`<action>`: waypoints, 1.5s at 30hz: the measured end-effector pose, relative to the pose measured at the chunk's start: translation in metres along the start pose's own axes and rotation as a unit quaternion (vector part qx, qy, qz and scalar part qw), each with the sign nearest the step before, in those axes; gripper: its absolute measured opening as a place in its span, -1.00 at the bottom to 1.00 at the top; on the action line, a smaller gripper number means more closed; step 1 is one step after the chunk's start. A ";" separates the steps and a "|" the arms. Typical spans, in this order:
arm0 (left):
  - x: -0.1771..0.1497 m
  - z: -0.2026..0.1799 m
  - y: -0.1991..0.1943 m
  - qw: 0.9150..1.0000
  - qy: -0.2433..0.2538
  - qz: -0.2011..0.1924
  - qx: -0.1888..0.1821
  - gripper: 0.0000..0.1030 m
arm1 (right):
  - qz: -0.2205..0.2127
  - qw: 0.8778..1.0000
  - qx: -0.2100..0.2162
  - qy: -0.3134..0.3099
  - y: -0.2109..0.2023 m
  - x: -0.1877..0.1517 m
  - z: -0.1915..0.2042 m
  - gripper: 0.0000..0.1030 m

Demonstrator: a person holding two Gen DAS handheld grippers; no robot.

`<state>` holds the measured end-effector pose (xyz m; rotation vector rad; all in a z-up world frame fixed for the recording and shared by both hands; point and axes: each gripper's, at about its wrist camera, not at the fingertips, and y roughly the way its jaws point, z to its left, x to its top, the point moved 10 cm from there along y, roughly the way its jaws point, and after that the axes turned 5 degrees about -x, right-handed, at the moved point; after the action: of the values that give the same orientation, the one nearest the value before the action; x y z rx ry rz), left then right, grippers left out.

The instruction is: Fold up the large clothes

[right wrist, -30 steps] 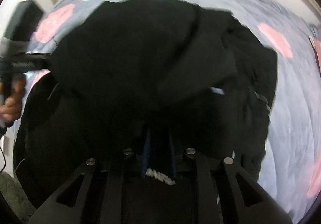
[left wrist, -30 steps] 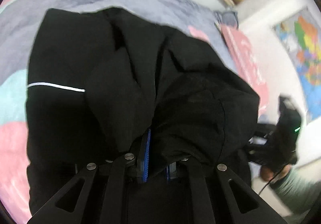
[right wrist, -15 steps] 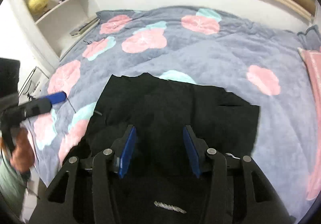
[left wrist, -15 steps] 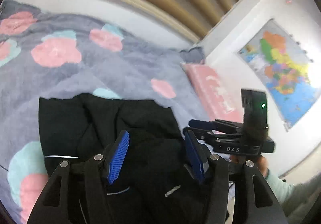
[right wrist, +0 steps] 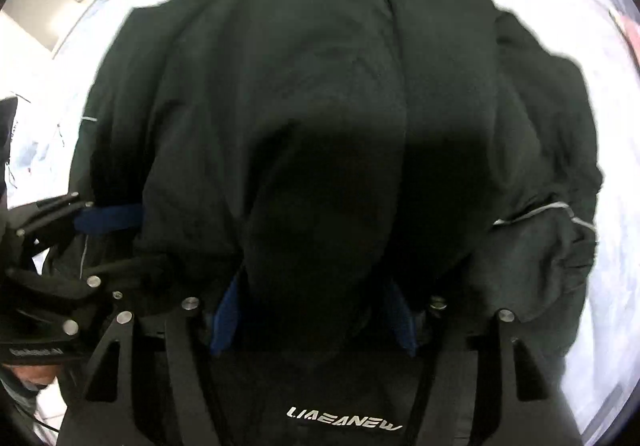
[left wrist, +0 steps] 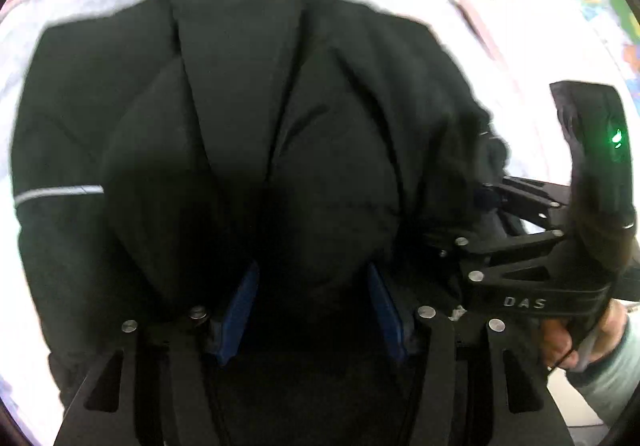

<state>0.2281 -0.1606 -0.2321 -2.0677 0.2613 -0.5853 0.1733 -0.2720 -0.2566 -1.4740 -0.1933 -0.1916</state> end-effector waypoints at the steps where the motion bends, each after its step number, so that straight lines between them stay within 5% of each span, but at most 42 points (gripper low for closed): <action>1: 0.000 -0.001 -0.007 1.000 0.005 -0.008 -0.005 0.11 | -0.013 1.000 0.004 -0.004 -0.013 0.000 0.000 0.25; 9: -0.011 -0.014 -0.080 0.996 0.004 -0.060 -0.069 0.11 | -0.089 0.996 0.031 -0.010 -0.096 -0.007 0.003 0.25; 16: -0.043 0.026 0.005 0.997 -0.071 -0.003 -0.007 0.11 | 0.003 1.000 0.012 -0.021 0.001 -0.036 0.020 0.22; 19: -0.040 0.036 0.022 0.995 -0.098 -0.005 -0.017 0.15 | 0.009 0.999 0.043 0.009 0.005 -0.045 0.015 0.22; 25: -0.030 -0.012 -0.052 0.998 -0.009 -0.039 -0.055 0.12 | -0.047 0.996 0.070 0.010 -0.075 -0.032 0.003 0.23; 30: 0.013 -0.032 -0.111 0.991 0.007 -0.116 -0.070 0.12 | -0.122 0.991 0.058 0.012 -0.118 0.030 -0.008 0.23; 34: 0.049 -0.016 -0.089 0.991 -0.016 -0.124 -0.057 0.12 | -0.113 0.993 0.028 0.015 -0.084 0.064 -0.010 0.22; 38: 0.033 0.023 -0.017 0.996 -0.064 -0.057 -0.010 0.12 | -0.051 0.998 0.023 0.020 -0.015 0.055 -0.015 0.22; 45: 0.027 0.046 0.009 0.993 -0.084 -0.074 -0.024 0.12 | -0.083 0.995 0.024 0.041 0.012 0.048 -0.022 0.22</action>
<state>0.2748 -0.1425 -0.2515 -2.1824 0.0236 -0.4932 0.2234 -0.2937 -0.2578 -1.3993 -0.2524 -0.3797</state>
